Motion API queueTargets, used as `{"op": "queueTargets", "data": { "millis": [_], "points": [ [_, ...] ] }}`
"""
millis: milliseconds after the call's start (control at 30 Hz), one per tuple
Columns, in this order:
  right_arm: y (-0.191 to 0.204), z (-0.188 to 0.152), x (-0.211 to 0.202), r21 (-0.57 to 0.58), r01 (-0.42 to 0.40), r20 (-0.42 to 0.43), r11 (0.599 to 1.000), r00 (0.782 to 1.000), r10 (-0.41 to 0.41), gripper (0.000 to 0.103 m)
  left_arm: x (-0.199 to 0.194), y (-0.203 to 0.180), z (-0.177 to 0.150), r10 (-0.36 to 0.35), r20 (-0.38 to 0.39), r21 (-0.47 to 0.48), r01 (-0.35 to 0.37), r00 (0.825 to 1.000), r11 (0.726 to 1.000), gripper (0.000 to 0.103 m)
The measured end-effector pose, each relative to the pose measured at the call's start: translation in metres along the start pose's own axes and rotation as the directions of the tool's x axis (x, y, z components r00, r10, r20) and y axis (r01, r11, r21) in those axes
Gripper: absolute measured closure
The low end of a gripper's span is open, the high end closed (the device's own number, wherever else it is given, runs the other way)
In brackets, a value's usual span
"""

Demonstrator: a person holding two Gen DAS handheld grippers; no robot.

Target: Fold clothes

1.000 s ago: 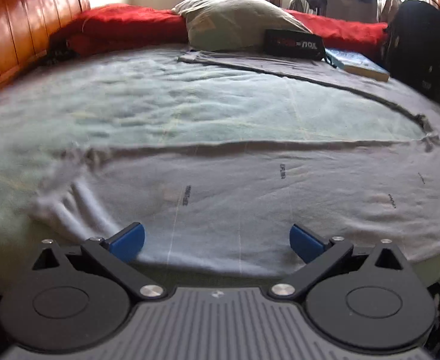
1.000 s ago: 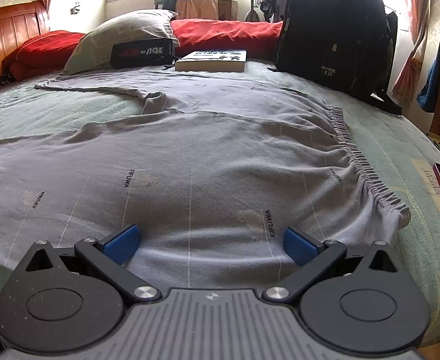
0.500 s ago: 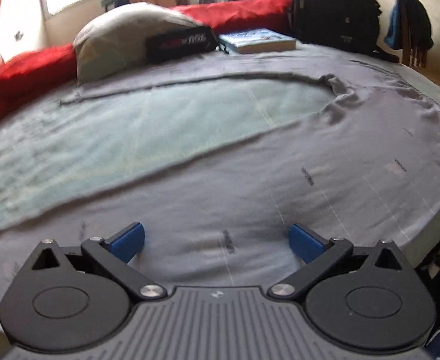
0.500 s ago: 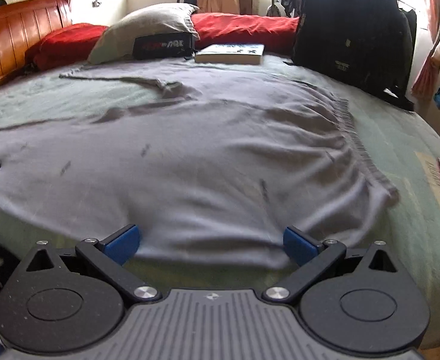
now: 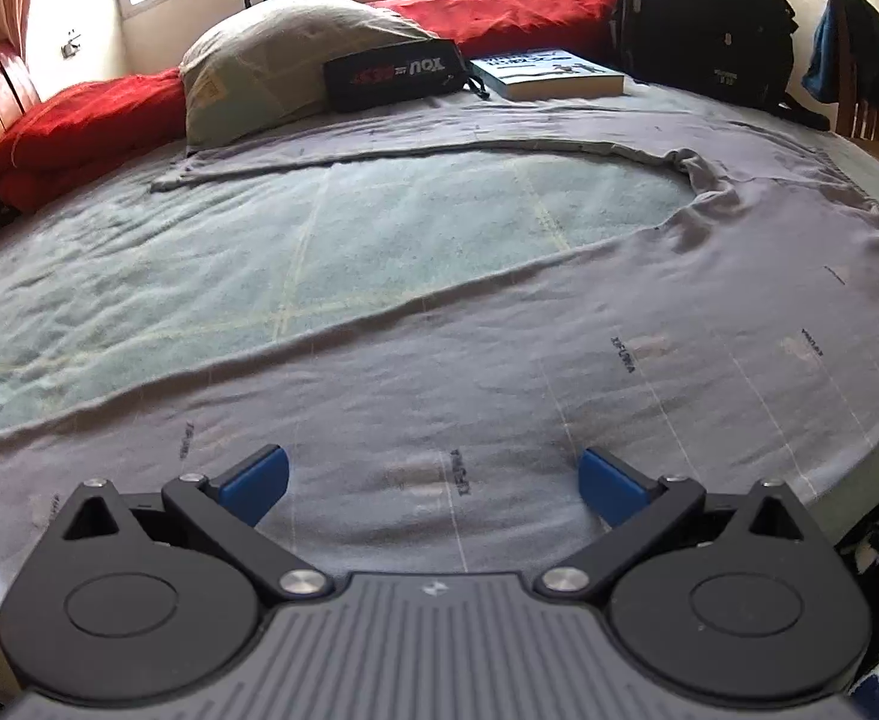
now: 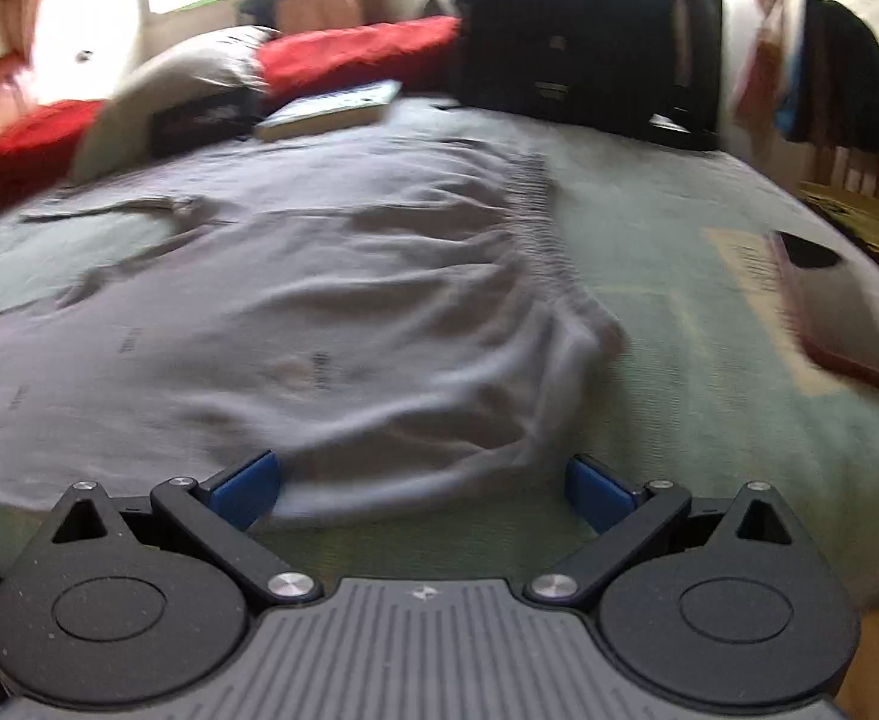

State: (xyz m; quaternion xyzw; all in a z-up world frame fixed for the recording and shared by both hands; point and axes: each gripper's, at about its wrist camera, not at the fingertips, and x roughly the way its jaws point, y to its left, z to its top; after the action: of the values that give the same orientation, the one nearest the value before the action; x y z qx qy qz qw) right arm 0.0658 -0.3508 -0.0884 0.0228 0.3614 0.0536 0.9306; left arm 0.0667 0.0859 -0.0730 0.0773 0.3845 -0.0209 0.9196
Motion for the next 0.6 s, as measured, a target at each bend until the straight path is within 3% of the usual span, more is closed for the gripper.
{"op": "queueTargets", "data": {
  "millis": [167, 267, 367, 600],
  "points": [
    [0.004, 0.017, -0.009, 0.0, -0.136, 0.113, 0.991, 0.984, 0.135, 0.0, -0.005, -0.014, 0.008, -0.008, 0.027, 0.045, 0.007, 1.0, 0.999, 0.001],
    [0.006, 0.023, 0.012, -0.005, -0.126, 0.077, 0.992, 0.989, 0.126, 0.0, -0.008, -0.021, 0.008, -0.019, 0.035, 0.068, 0.017, 0.999, 0.998, 0.001],
    [-0.009, 0.015, 0.027, 0.034, -0.018, 0.02, 0.999, 1.0, 0.017, 0.0, -0.011, -0.021, 0.008, -0.021, 0.041, 0.065, 0.018, 0.999, 0.998, 0.001],
    [-0.003, 0.031, 0.004, 0.02, -0.102, 0.095, 0.995, 0.99, 0.1, 0.0, -0.002, -0.015, 0.018, -0.031, 0.036, -0.005, 0.031, 0.999, 1.0, 0.001]
  ]
}}
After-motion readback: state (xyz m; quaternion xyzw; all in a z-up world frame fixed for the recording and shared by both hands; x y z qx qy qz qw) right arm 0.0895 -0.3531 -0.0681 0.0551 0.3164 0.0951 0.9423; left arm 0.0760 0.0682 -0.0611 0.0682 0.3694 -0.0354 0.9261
